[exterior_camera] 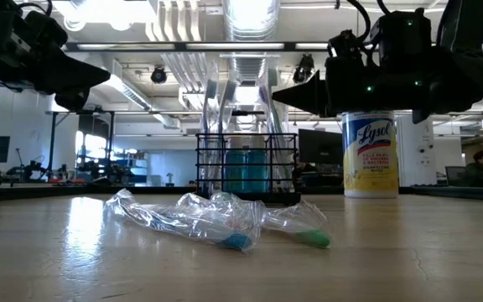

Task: Pick & Place toothbrushing station
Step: Put the right green toothbrush into the black wire organizer, then put the green toothbrush into the black wire organizer

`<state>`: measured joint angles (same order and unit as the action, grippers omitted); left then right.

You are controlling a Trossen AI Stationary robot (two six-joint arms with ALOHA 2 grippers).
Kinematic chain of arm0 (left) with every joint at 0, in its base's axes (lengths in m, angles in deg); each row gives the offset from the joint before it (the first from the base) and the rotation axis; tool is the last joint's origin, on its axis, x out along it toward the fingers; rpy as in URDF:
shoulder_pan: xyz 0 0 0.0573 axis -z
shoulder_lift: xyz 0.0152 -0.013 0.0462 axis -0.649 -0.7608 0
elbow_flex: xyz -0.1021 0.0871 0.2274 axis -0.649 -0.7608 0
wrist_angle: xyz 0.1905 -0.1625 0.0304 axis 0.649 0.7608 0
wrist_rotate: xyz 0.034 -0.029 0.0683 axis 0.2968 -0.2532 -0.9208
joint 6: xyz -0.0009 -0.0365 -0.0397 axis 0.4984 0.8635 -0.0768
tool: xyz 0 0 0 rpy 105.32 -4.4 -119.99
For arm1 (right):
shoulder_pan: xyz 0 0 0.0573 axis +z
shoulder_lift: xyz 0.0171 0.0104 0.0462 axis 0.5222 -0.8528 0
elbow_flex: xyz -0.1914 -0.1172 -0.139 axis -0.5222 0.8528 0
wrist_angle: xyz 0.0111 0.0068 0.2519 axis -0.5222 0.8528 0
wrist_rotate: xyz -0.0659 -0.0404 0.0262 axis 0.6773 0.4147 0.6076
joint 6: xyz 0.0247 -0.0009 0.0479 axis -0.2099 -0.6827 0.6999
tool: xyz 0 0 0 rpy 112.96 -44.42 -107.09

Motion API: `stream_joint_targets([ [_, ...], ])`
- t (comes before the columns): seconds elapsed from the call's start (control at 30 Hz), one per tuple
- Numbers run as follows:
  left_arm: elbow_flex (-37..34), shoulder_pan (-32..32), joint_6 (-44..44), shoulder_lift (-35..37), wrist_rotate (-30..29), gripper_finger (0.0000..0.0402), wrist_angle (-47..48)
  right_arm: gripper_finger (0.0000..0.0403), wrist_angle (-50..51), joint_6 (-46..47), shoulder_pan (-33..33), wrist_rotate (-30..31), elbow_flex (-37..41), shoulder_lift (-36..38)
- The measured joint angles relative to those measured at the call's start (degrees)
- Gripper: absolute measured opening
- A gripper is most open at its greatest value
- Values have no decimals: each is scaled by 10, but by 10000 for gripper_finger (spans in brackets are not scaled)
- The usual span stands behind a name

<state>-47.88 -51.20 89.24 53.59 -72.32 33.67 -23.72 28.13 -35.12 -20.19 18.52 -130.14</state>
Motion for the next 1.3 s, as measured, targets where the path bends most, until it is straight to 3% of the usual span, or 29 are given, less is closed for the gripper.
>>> stream_joint_targets([
  [0.43, -12, 0, 0, 0, 0, 21, -4, 12, 44, 18, 0, 1, -1, 0],
  [0.93, -12, 0, 7, 0, 0, 21, -4, 129, 44, 38, 0, 0, -1, 11],
  [1.3, -12, 0, 8, 0, 0, 21, -4, 134, 52, 9, 22, -3, -1, 98],
])
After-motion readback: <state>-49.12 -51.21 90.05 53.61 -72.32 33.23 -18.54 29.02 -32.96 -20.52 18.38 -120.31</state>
